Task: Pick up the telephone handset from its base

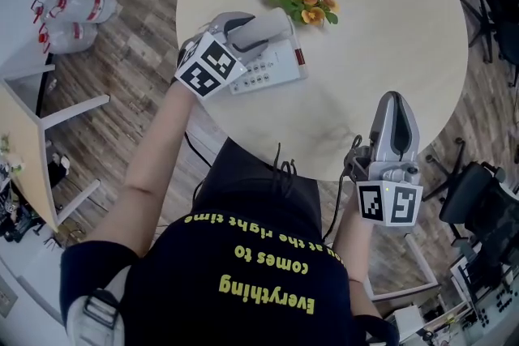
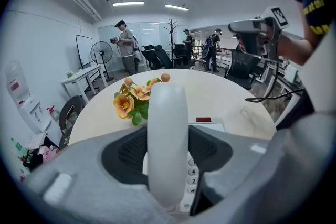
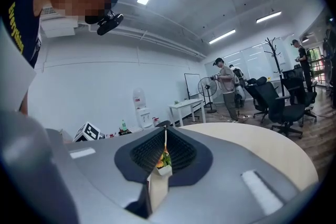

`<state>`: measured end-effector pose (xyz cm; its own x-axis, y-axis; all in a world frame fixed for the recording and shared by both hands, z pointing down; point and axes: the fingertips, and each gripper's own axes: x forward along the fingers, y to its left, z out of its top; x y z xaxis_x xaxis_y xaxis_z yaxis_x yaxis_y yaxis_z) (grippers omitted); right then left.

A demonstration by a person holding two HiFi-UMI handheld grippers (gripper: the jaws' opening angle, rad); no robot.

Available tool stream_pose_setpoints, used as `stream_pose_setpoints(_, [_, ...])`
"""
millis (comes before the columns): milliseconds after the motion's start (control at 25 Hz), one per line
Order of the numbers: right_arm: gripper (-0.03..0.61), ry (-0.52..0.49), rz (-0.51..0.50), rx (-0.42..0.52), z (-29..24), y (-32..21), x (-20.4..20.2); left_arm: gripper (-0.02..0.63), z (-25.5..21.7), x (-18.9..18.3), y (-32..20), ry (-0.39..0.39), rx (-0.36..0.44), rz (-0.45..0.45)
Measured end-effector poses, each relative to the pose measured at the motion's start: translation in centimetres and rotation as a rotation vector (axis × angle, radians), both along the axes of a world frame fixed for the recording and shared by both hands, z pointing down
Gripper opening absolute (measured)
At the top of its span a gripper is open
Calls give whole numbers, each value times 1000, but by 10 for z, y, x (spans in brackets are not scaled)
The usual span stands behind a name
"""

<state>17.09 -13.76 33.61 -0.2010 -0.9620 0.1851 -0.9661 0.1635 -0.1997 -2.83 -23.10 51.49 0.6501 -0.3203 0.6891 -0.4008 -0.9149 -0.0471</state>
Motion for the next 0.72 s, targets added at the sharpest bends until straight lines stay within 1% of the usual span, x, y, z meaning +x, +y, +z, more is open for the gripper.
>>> stream_pose_setpoints(200, [12, 5, -7, 24, -10, 7, -2, 235, -19, -2, 0, 34, 28, -41])
stream_pose_setpoints(440, [12, 19, -14, 66, -28, 12, 0, 233, -51, -2, 1, 103, 70, -87])
stream_pose_setpoints(720, [12, 17, -33, 115, -47, 16, -6, 233, -73, -9, 9, 132, 113, -128])
